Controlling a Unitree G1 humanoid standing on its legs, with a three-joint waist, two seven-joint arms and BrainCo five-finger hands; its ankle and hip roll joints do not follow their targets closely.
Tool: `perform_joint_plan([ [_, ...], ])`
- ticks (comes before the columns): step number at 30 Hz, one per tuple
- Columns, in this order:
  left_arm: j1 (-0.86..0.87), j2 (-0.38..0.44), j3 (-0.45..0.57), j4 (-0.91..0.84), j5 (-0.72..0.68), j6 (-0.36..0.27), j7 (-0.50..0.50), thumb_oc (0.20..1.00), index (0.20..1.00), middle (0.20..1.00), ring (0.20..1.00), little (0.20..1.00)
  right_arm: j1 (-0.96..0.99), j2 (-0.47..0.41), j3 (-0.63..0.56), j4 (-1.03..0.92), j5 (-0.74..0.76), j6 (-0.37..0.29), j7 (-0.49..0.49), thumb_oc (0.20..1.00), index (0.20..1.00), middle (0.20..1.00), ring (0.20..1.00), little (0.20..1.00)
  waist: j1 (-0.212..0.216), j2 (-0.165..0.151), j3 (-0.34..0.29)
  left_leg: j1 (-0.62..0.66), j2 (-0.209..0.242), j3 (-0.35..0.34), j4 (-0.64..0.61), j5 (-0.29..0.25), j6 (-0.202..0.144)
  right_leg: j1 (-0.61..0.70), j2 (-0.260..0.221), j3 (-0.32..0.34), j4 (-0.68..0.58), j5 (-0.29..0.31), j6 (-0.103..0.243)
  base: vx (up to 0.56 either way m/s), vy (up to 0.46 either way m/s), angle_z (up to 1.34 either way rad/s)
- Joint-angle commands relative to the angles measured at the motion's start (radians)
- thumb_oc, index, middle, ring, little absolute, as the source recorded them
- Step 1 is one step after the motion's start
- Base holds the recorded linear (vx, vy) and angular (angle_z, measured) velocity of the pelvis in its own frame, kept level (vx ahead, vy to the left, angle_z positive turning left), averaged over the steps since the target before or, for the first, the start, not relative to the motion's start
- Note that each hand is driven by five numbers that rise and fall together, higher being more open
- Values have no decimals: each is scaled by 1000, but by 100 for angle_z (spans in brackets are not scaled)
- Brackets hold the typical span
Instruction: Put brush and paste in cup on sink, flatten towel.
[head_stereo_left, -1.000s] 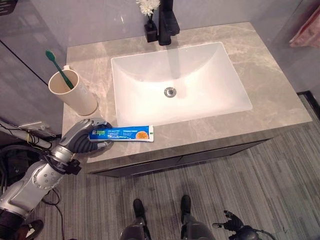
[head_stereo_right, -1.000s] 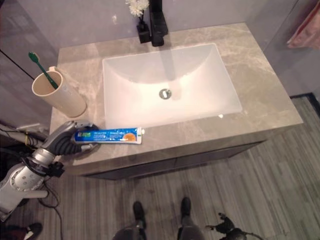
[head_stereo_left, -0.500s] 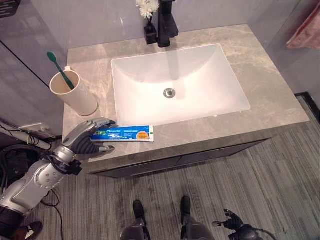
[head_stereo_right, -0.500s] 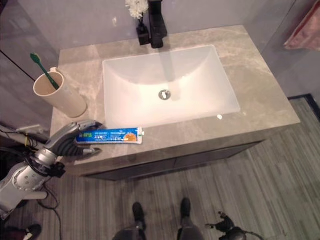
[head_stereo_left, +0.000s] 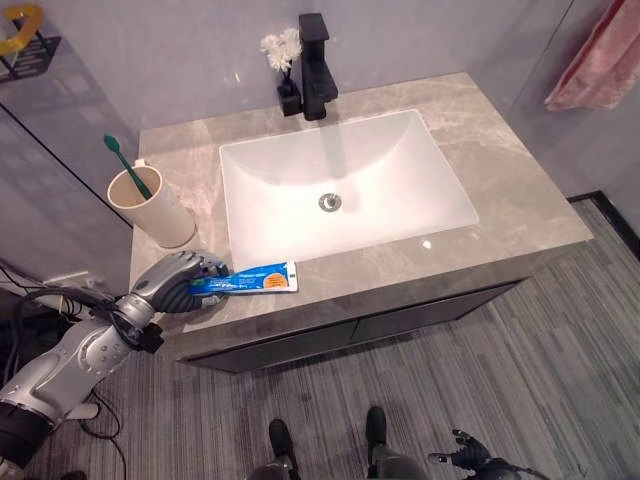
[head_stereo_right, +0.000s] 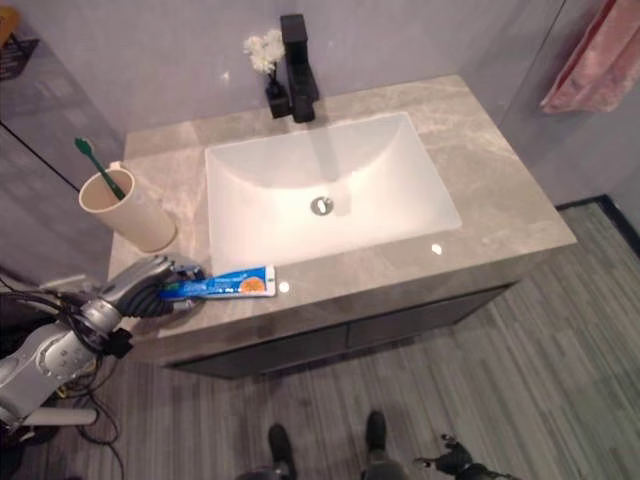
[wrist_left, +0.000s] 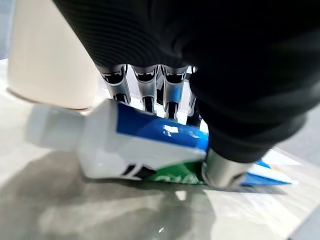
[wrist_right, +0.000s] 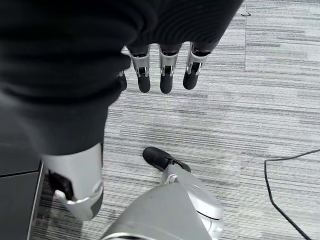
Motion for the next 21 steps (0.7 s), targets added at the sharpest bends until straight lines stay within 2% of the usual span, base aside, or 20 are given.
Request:
perform_joint_plan([
  [1, 70, 27, -103, 57, 113, 12, -97, 250, 250, 250, 250, 250, -3, 0, -10, 14, 14, -10, -14, 1000, 1000, 1000, 1000, 1000, -13, -42, 14, 33, 53, -33, 6, 0, -59, -6, -127, -11, 7, 64, 121, 12, 0, -7],
  [2, 68, 26, -105, 58, 115, 12, -95, 200, 200, 200, 200, 200, -3, 1, -11, 15, 13, -11, -14, 1000, 1000, 1000, 1000, 1000, -12, -42, 15, 34, 53, -33, 6, -1, -59, -4, -126, -11, 7, 64, 121, 10, 1, -3],
  [7, 63, 17, -133, 63, 153, 11, -99, 200, 200, 200, 200, 200, 6, 1, -33, 41, 17, -5, -13, 1000, 1000, 1000, 1000, 1000, -14, -39, -2, 62, 52, -30, 6, -10, -58, 20, -126, -10, 7, 56, 122, 0, 0, 0],
  [12, 67, 1, -105, 44, 162, 19, -80, 200, 200, 200, 200, 200, 24, 10, -82, 109, 37, 13, -17, 1000, 1000, 1000, 1000, 1000, -8, -43, -28, 92, 53, -35, 6, -19, -56, 58, -125, -22, 7, 48, 124, 0, 0, 0],
  [21, 95, -7, 72, -46, 178, 53, -16, 200, 200, 200, 200, 200, 68, 13, -244, 222, 171, 46, -3, 1000, 1000, 1000, 1000, 1000, 1, -76, -76, 135, 55, -53, 6, -33, -54, 120, -123, -48, 7, 38, 125, 4, 0, 7],
])
